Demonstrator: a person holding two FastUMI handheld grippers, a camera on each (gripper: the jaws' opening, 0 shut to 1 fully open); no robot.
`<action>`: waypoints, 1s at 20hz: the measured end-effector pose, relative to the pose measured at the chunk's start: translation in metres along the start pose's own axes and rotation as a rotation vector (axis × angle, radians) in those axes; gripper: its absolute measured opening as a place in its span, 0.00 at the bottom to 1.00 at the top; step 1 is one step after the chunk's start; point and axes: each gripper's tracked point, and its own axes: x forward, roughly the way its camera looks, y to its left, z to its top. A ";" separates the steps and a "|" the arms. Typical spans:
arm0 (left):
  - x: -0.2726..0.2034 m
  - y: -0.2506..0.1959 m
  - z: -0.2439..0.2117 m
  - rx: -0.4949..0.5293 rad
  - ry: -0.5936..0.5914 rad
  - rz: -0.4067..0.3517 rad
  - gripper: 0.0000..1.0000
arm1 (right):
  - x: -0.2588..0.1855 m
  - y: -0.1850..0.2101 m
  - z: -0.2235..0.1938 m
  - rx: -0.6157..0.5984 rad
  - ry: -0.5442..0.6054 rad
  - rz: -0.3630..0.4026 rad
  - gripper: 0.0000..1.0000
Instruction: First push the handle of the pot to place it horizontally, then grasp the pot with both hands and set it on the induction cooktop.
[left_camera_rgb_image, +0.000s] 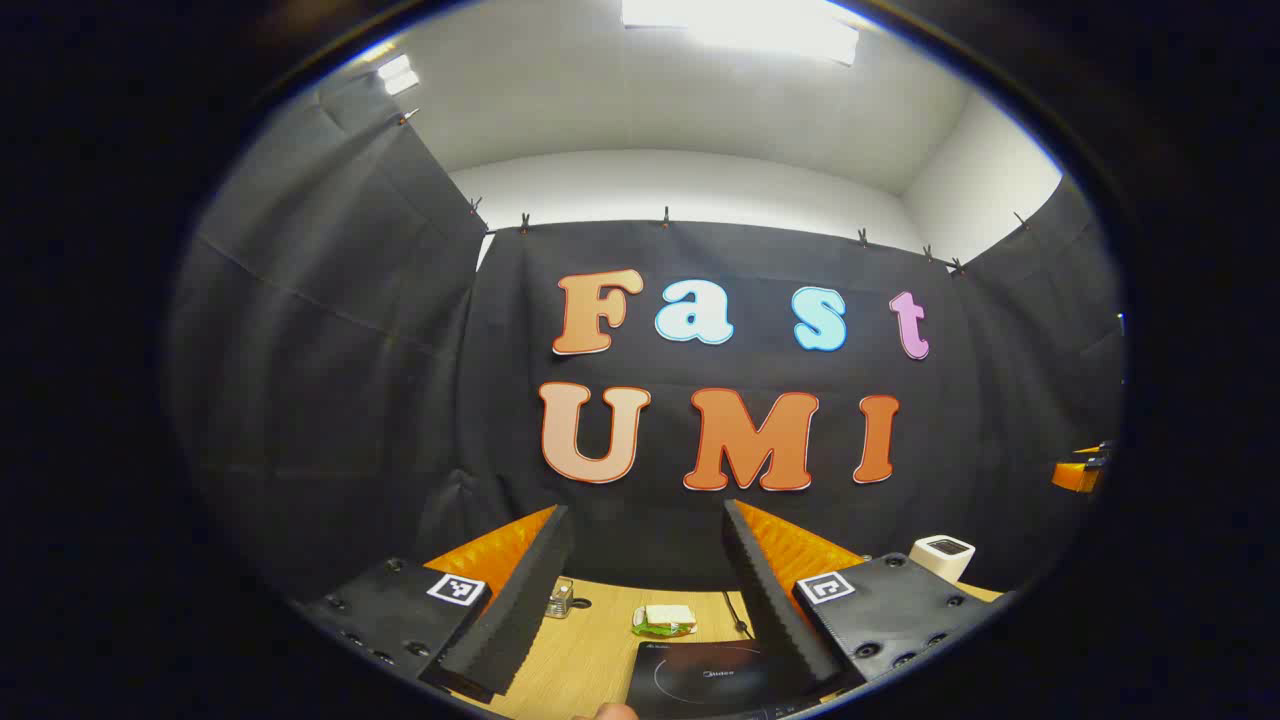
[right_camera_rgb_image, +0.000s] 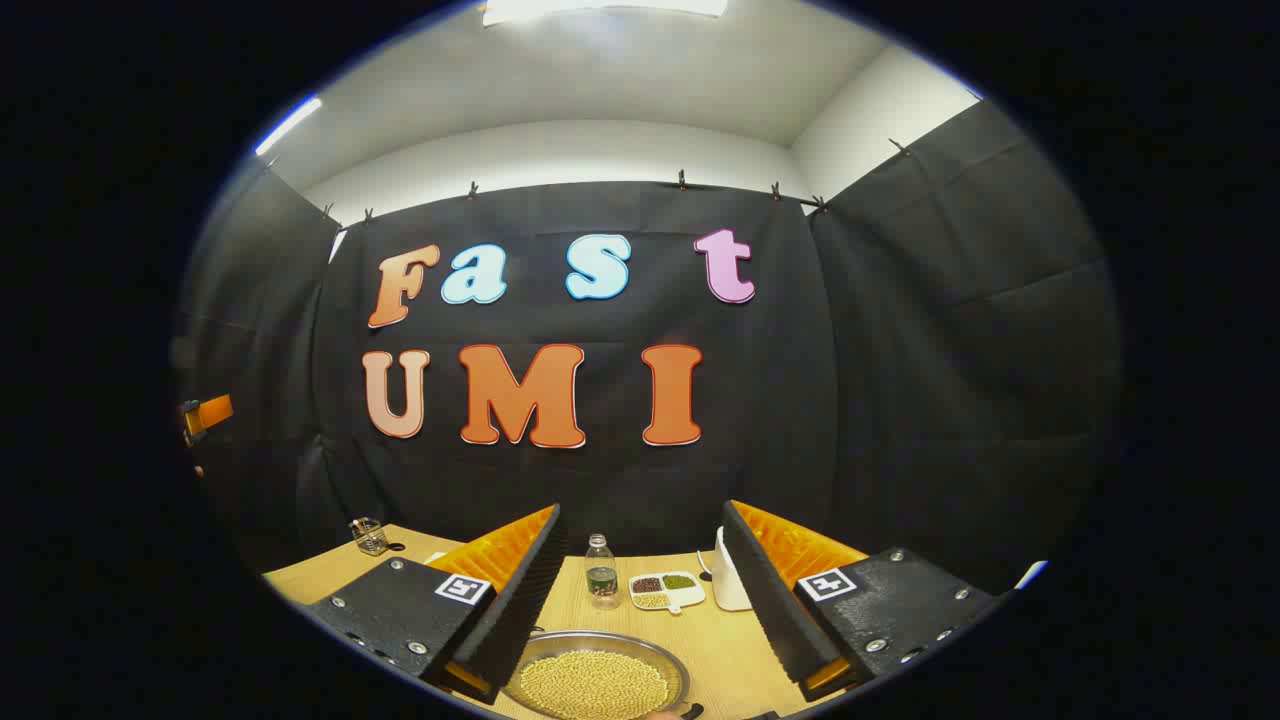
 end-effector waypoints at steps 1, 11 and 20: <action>0.002 0.003 -0.001 0.011 0.001 0.015 0.98 | 0.007 0.002 -0.003 -0.002 0.001 0.006 0.96; -0.002 0.010 0.002 0.057 0.006 0.065 0.98 | 0.029 0.022 -0.010 0.023 0.033 0.099 0.96; -0.012 0.009 0.013 0.063 -0.001 0.033 0.99 | 0.010 0.012 -0.012 0.038 0.062 0.061 0.93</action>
